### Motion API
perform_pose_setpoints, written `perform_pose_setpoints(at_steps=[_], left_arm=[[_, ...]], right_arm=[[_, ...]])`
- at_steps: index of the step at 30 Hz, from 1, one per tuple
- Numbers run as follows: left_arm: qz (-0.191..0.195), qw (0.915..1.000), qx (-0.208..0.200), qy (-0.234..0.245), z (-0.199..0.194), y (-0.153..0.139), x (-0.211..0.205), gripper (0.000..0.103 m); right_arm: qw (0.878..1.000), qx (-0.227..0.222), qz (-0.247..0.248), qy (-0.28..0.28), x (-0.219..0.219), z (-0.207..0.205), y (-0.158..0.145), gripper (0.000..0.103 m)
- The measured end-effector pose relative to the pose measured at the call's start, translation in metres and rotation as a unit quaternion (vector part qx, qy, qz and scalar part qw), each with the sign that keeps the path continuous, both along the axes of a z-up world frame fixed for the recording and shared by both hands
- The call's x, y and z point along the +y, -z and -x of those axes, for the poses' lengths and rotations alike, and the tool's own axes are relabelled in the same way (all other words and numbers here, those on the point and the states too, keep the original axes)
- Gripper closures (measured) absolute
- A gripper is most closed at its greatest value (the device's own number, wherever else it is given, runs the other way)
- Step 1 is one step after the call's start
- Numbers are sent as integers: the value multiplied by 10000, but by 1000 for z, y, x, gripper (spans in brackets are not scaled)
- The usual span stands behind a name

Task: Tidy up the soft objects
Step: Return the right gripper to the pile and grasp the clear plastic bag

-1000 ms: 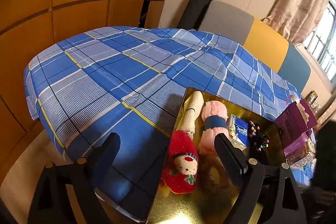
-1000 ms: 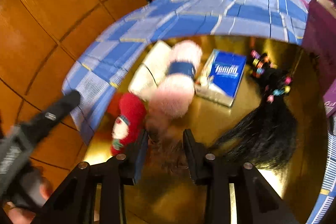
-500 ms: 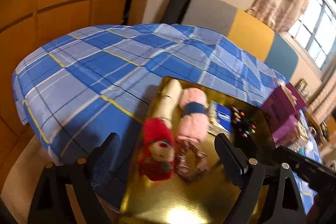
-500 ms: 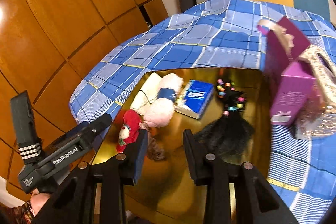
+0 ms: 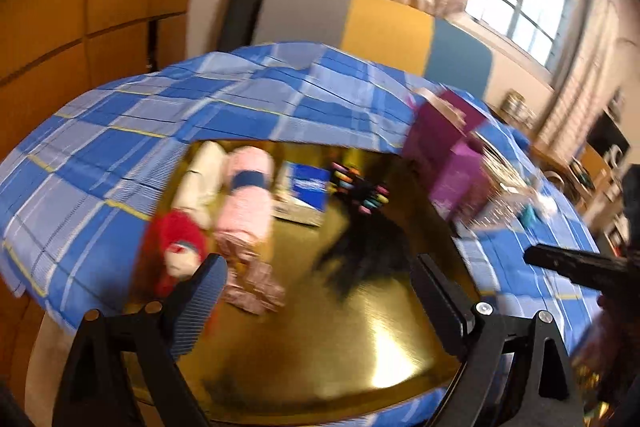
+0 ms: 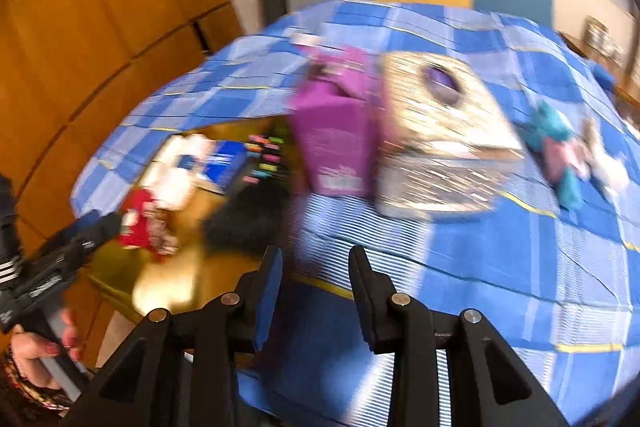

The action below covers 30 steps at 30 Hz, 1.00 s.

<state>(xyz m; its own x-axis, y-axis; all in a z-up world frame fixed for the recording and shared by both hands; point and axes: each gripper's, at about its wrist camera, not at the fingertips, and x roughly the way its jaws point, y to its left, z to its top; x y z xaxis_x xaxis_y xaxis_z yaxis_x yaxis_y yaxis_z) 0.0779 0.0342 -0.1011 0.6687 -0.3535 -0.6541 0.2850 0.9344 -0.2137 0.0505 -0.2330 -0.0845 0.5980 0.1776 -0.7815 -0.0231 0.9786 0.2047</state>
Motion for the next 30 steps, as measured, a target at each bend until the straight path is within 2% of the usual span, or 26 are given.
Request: perform_pose_setpoints(at_steps=[3,7,10,14,21,22,23,25,27,30], left_arm=[[10,9996,78,283,7,1,-21,10],[-49,9976,-11,683,19,-7,-52,10],[-140,9945,-91,1032,27,-14,-80,9],[-196,9892,-72,1449,32,-17,-117,8],[-280,9770,127,2111,36,-15,-192,8],[-283,9761,149,2151,36,-15,-199,8],[-305,9745,194,2216,36,-13,-209,8],[-328,9721,257,2306,36,-12,-221,8],[-400,9697,328,2389,36,-9,-236,8],[-487,9672,384,2462,36,-6,-252,8]], right_arm=[[9993,167,10,339,-35,10,13,69],[9965,389,75,741,-80,19,34,69],[9917,534,203,1154,-123,22,48,69],[9844,596,94,1652,-177,27,53,68],[9688,331,203,2447,-274,22,38,54],[9668,267,194,2535,-289,18,35,47],[9650,196,145,2612,-303,12,32,44],[9623,65,-34,2720,-328,2,28,42],[9584,-27,-134,2851,-350,-12,26,35],[9558,61,-166,2936,-371,-38,35,34]])
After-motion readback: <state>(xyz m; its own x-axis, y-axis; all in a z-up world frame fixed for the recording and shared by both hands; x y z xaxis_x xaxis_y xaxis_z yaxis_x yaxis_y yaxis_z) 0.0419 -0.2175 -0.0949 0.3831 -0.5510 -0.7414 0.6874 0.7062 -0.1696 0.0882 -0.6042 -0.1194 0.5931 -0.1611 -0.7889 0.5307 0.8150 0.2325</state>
